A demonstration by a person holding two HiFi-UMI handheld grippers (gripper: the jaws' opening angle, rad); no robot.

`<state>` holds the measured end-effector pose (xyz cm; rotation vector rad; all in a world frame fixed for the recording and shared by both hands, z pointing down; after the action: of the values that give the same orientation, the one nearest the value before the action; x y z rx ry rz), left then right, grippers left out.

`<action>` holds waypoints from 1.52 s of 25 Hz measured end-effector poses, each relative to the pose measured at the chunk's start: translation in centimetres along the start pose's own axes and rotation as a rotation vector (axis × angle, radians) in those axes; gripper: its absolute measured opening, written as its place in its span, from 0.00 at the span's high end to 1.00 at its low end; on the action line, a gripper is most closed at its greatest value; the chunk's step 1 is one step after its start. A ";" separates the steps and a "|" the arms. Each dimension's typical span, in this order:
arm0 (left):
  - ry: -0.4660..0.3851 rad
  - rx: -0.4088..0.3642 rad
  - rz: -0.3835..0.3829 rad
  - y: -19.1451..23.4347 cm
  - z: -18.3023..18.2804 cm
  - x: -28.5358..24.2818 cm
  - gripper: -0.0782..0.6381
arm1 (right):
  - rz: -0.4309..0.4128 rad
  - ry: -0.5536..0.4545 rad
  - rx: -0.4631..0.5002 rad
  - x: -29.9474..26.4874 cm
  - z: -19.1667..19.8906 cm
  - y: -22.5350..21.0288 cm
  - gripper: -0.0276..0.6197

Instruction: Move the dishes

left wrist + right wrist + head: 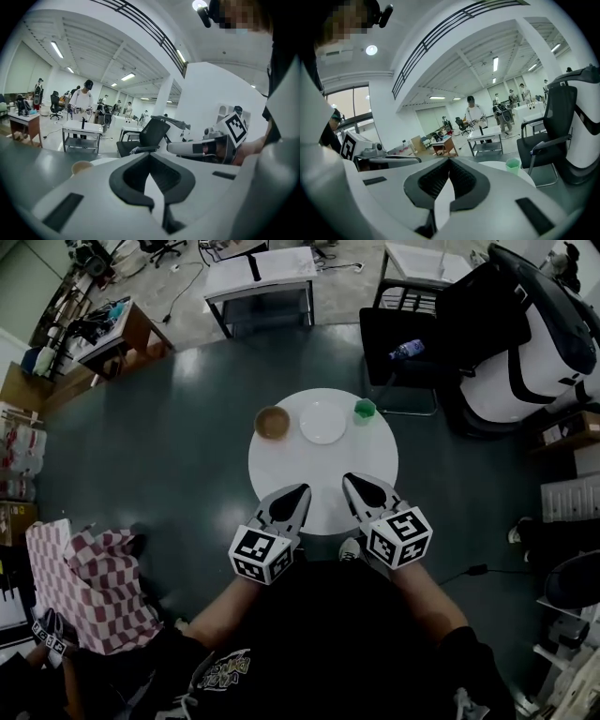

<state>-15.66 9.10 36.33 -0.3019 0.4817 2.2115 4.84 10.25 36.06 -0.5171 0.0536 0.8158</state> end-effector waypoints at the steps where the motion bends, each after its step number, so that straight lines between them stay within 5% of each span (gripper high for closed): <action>1: 0.000 0.002 -0.002 -0.7 0.2 0.2 0.88 | -0.008 0.000 -0.004 0.5 0.2 0.1 0.92; 16: -0.007 0.006 -0.031 -6.3 3.1 1.9 0.88 | -0.091 0.056 0.024 4.5 2.8 1.5 0.92; 38: 0.007 -0.011 -0.031 -6.8 3.6 1.6 0.88 | -0.110 0.066 0.009 4.6 3.8 1.3 0.92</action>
<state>-11.55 15.66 37.34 -0.3210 0.4658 2.1839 6.54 15.83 37.72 -0.5342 0.0891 0.6902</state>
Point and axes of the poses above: the fingertips, and each gripper's own axes: x backward along the fingers, y to its left, z out of its underside, the point moved 10 cm from there along x, backward along the fingers, and after that the axes turned 10 degrees about -z, right-handed, at the moved point
